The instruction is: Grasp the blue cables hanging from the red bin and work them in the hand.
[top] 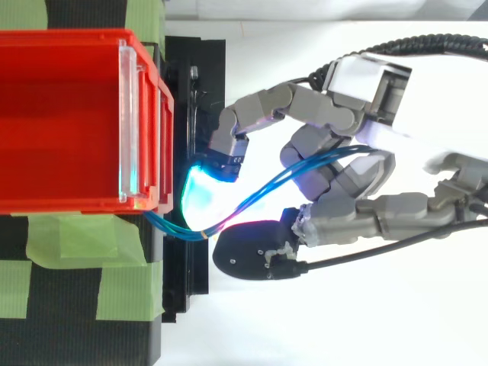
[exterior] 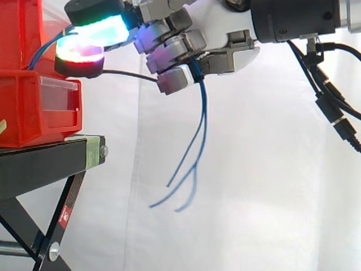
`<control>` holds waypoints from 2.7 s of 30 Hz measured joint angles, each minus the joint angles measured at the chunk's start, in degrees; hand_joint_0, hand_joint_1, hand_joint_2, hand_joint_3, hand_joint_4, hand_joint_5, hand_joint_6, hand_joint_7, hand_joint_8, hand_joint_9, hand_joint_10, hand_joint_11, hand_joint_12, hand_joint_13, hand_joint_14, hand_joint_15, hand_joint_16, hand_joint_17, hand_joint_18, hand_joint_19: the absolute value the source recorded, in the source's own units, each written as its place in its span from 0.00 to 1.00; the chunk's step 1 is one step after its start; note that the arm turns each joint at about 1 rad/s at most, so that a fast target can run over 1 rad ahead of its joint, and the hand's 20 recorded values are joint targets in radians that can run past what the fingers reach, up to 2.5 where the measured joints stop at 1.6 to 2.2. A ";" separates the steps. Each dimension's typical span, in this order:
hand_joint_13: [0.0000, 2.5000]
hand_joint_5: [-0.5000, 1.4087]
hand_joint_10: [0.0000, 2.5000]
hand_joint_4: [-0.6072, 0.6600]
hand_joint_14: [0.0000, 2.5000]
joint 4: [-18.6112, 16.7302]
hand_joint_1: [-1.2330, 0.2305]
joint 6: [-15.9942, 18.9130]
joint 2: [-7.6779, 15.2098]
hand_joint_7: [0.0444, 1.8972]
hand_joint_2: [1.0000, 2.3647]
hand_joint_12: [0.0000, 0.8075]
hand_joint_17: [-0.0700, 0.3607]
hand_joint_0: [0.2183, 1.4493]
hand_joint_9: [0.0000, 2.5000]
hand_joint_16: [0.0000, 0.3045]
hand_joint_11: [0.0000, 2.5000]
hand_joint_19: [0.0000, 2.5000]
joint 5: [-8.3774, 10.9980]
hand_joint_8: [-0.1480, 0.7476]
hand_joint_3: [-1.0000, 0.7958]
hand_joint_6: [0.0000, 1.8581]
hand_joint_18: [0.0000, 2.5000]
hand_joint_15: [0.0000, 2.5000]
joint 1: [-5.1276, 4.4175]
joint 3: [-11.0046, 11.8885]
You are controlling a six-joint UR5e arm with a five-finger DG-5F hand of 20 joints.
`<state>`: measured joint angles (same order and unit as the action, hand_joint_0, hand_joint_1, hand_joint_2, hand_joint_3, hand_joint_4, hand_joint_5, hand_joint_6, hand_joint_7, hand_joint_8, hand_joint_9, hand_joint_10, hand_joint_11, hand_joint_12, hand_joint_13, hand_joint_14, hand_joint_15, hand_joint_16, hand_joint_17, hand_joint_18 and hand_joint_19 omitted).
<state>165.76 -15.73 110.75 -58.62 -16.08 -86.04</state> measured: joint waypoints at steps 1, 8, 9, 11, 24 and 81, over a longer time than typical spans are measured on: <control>0.51 0.34 1.00 0.70 1.00 0.02 0.41 0.00 0.01 0.60 0.01 0.51 0.38 0.47 0.42 0.14 1.00 0.45 0.00 0.47 0.24 0.50 0.54 0.73 0.00 0.00; 0.51 0.37 1.00 0.71 1.00 -0.05 0.42 0.00 0.03 0.61 0.01 0.51 0.38 0.46 0.42 0.14 1.00 0.45 0.00 0.47 0.15 0.44 0.54 0.73 -0.01 0.00; 0.51 0.38 1.00 0.70 1.00 -0.05 0.43 0.00 0.03 0.62 0.01 0.51 0.38 0.46 0.42 0.14 1.00 0.45 0.00 0.47 0.14 0.43 0.54 0.73 -0.01 0.00; 0.51 0.39 1.00 0.70 1.00 0.03 0.43 0.00 0.04 0.62 0.01 0.51 0.38 0.46 0.42 0.14 1.00 0.45 0.00 0.47 0.12 0.42 0.54 0.73 -0.01 0.00; 0.51 0.42 1.00 0.69 1.00 -0.03 0.41 -0.07 0.07 0.65 0.01 0.51 0.38 0.49 0.42 0.14 1.00 0.45 0.03 0.47 0.11 0.33 0.54 0.73 -0.06 0.00; 0.51 0.45 1.00 0.78 1.00 -5.08 0.43 -11.51 1.61 0.64 0.00 0.51 0.38 0.65 0.42 0.14 1.00 0.45 2.30 0.47 0.68 0.00 0.54 0.73 1.57 0.00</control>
<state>160.68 -27.24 112.37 -56.32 -14.51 -86.05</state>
